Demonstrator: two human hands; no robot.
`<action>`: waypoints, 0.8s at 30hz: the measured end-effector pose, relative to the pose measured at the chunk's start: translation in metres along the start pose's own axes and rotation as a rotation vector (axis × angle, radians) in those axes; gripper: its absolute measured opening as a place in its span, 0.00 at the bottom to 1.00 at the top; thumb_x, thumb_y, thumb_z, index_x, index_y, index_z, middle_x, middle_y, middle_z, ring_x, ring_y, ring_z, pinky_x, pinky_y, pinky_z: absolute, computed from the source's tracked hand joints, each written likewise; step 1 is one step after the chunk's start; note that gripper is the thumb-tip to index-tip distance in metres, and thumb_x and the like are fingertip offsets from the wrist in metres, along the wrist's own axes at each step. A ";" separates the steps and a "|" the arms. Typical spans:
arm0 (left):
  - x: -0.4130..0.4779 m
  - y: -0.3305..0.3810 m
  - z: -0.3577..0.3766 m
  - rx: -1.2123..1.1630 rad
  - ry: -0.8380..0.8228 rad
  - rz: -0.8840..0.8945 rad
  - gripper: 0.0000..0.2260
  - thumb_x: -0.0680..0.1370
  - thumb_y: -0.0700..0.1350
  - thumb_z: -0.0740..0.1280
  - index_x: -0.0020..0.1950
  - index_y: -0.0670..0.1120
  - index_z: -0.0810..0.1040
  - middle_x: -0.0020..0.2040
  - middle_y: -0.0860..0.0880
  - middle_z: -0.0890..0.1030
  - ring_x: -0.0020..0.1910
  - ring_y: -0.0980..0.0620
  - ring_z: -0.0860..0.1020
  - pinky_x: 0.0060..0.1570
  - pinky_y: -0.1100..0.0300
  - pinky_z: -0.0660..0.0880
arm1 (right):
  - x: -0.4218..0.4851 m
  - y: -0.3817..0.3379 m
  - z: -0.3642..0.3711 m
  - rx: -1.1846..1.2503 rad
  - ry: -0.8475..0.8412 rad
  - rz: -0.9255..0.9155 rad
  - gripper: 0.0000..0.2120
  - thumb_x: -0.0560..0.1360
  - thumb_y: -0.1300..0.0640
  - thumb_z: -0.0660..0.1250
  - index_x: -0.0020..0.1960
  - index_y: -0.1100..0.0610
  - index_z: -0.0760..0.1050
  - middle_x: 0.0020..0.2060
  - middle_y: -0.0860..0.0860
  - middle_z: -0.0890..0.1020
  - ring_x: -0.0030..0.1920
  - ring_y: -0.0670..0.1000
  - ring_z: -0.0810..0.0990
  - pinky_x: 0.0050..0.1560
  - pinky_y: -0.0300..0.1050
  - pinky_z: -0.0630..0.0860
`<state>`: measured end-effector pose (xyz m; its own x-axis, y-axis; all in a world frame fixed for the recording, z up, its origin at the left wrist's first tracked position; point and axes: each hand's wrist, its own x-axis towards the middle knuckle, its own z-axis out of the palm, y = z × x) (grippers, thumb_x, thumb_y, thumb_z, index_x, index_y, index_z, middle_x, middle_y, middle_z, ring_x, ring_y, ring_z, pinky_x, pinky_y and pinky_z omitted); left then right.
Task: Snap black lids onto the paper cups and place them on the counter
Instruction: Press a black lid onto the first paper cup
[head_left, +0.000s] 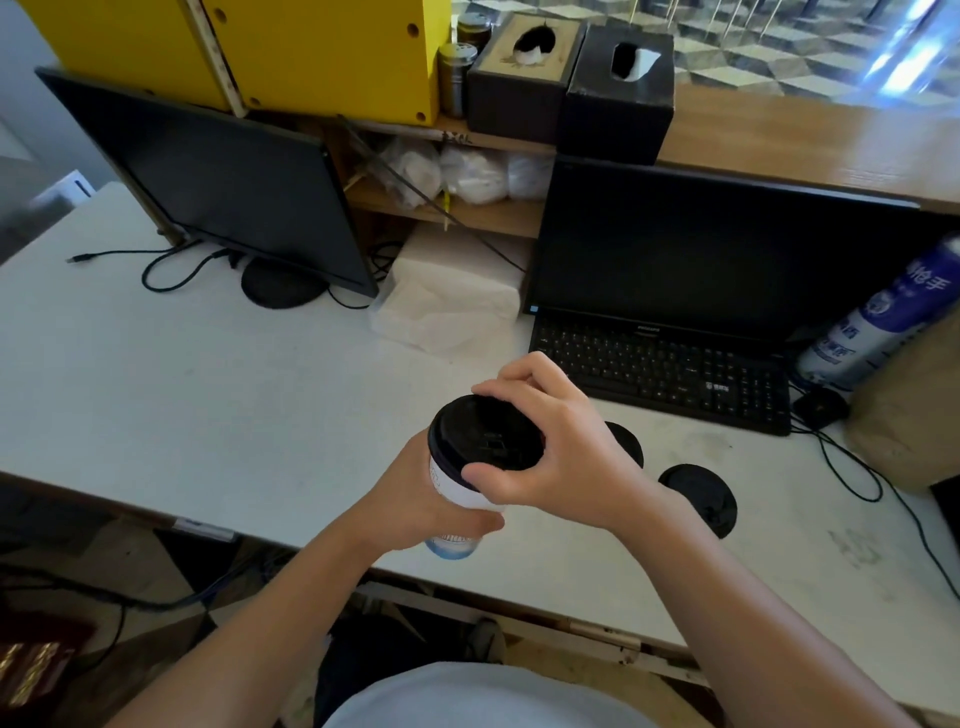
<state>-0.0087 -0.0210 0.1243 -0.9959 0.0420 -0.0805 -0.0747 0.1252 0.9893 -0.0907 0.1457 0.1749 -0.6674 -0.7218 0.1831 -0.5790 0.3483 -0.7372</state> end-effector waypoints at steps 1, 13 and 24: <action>-0.001 0.001 -0.001 -0.021 -0.007 0.010 0.32 0.67 0.29 0.77 0.65 0.53 0.75 0.56 0.50 0.83 0.58 0.50 0.82 0.53 0.60 0.80 | 0.000 0.002 0.000 0.040 -0.028 0.009 0.33 0.65 0.39 0.73 0.66 0.54 0.78 0.56 0.44 0.69 0.57 0.44 0.74 0.53 0.31 0.72; -0.005 0.008 -0.030 -0.154 -0.267 -0.195 0.34 0.63 0.41 0.78 0.67 0.50 0.74 0.58 0.44 0.83 0.59 0.42 0.82 0.59 0.41 0.79 | 0.007 0.006 -0.002 0.102 -0.204 0.036 0.30 0.69 0.36 0.71 0.66 0.50 0.76 0.54 0.43 0.72 0.47 0.46 0.76 0.42 0.32 0.72; -0.004 0.006 -0.031 -0.292 -0.477 -0.288 0.24 0.66 0.37 0.73 0.62 0.48 0.77 0.54 0.41 0.82 0.51 0.42 0.82 0.53 0.46 0.79 | 0.016 -0.003 0.003 -0.081 -0.300 -0.075 0.23 0.74 0.35 0.58 0.61 0.48 0.70 0.47 0.44 0.77 0.46 0.49 0.77 0.45 0.52 0.75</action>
<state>-0.0064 -0.0509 0.1348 -0.8060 0.4929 -0.3276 -0.4146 -0.0753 0.9069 -0.0983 0.1314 0.1787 -0.4605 -0.8872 0.0267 -0.6650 0.3250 -0.6724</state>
